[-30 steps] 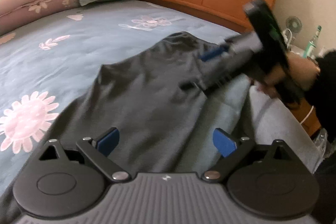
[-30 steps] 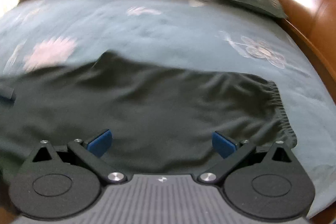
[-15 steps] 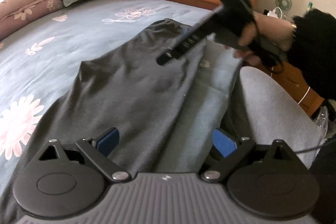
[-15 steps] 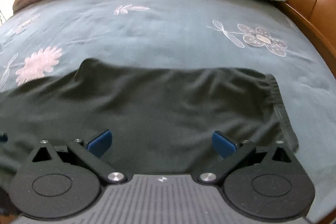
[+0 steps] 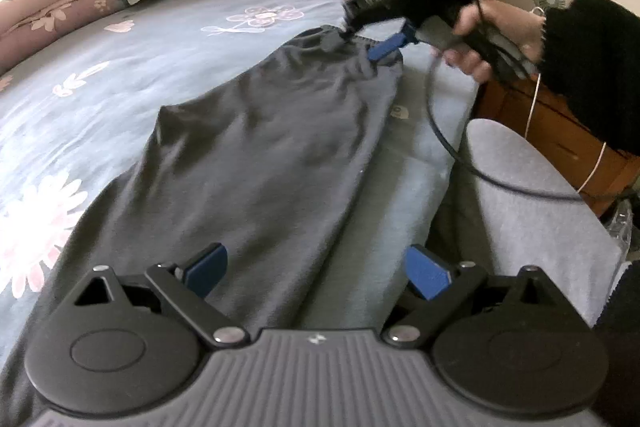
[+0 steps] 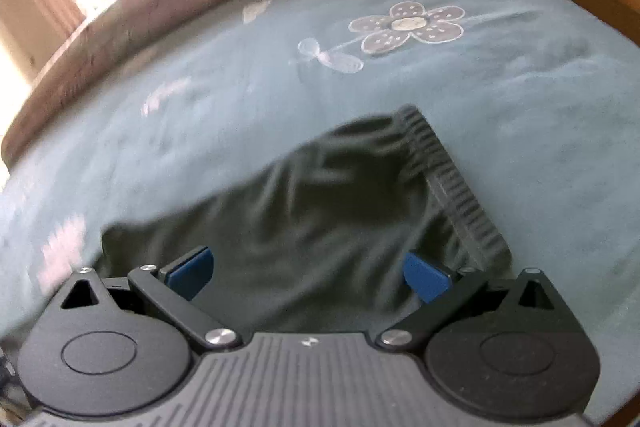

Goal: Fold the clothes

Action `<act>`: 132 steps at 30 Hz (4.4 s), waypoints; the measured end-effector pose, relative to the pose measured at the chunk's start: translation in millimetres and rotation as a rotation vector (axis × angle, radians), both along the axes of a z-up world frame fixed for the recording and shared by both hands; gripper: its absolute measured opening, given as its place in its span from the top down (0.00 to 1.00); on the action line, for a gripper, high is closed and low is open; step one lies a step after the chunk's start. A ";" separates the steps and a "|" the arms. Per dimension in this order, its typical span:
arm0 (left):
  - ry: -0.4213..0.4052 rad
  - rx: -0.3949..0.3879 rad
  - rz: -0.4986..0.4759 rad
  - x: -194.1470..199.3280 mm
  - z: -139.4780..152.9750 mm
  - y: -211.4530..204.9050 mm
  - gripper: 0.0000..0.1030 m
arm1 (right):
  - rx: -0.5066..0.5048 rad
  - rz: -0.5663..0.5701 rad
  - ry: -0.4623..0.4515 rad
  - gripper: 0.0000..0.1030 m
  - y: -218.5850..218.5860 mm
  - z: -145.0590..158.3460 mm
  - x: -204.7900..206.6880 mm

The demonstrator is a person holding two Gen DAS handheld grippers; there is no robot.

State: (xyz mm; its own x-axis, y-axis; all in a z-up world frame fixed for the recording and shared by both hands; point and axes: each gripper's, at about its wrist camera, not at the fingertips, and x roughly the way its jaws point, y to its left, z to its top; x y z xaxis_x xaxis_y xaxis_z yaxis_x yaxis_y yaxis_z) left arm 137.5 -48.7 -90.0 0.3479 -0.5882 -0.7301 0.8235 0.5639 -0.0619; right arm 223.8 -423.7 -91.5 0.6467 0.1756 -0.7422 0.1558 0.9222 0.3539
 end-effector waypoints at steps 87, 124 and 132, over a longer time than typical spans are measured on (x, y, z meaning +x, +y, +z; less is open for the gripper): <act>0.355 -0.189 1.111 52.8 7.8 183.1 0.07 | -0.227 0.523 -0.063 0.00 200.0 -17.4 -5.2; 0.362 -0.291 1.208 27.5 52.8 223.7 0.07 | -0.352 0.625 0.000 0.00 227.4 -25.7 -9.5; 0.411 -0.331 1.318 6.9 22.3 285.4 0.07 | -0.352 0.624 -0.001 0.00 227.6 -28.0 -7.0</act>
State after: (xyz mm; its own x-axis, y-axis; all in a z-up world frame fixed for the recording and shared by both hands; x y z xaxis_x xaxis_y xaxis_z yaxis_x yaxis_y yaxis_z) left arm 144.5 236.7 -67.7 0.5676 -0.1663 -0.8063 -0.3938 0.8052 -0.4433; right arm 216.9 -196.1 -119.5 0.5041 0.2636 -0.8224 -0.4384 0.8986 0.0193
